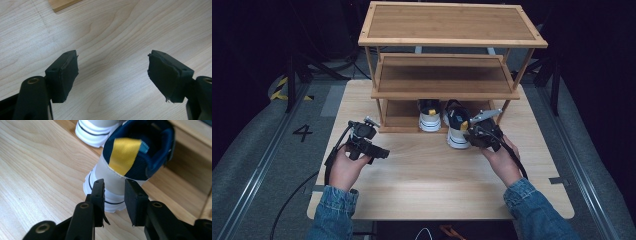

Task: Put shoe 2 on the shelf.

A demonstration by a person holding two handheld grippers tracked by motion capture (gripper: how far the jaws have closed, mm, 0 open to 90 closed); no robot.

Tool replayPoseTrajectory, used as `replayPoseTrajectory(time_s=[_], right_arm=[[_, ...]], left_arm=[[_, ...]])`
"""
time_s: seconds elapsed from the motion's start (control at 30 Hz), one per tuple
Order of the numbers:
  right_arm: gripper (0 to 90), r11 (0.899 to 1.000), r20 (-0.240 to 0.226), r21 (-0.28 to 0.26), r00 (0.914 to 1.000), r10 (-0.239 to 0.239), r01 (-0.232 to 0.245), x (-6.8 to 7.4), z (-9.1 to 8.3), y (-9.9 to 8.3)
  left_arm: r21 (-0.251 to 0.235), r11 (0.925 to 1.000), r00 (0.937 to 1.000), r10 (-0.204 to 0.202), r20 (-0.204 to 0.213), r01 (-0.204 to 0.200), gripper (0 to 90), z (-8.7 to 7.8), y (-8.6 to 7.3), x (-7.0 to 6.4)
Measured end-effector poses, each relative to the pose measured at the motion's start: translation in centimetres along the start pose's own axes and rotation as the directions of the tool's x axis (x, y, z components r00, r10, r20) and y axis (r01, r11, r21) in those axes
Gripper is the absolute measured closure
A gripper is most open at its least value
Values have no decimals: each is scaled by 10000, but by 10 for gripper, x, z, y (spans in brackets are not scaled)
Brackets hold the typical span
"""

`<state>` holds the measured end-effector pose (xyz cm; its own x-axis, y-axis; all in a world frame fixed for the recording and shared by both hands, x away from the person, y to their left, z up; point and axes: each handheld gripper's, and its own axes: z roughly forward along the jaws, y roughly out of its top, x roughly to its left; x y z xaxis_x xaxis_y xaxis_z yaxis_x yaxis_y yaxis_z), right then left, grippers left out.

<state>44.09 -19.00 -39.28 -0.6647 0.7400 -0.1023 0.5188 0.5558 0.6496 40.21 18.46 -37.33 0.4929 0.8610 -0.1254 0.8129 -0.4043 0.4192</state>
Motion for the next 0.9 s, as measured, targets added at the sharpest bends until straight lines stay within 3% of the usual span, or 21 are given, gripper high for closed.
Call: replayPoseTrajectory(time_s=[0.17,0.5,0.9], right_arm=[[762,10000,85,39,9999,89,-89,0,10,0],[749,9998,266,-72,9995,-178,180,-7,20,11],[746,9999,353,-23,9992,-170,171,-16,33,22]], left_arm=[[13,10000,10000,-40,-37,41,251,-1,-3,1],[70,9996,9995,-265,-152,266,251,-5,-15,6],[58,9982,9977,-601,-309,603,251,-13,-31,12]])
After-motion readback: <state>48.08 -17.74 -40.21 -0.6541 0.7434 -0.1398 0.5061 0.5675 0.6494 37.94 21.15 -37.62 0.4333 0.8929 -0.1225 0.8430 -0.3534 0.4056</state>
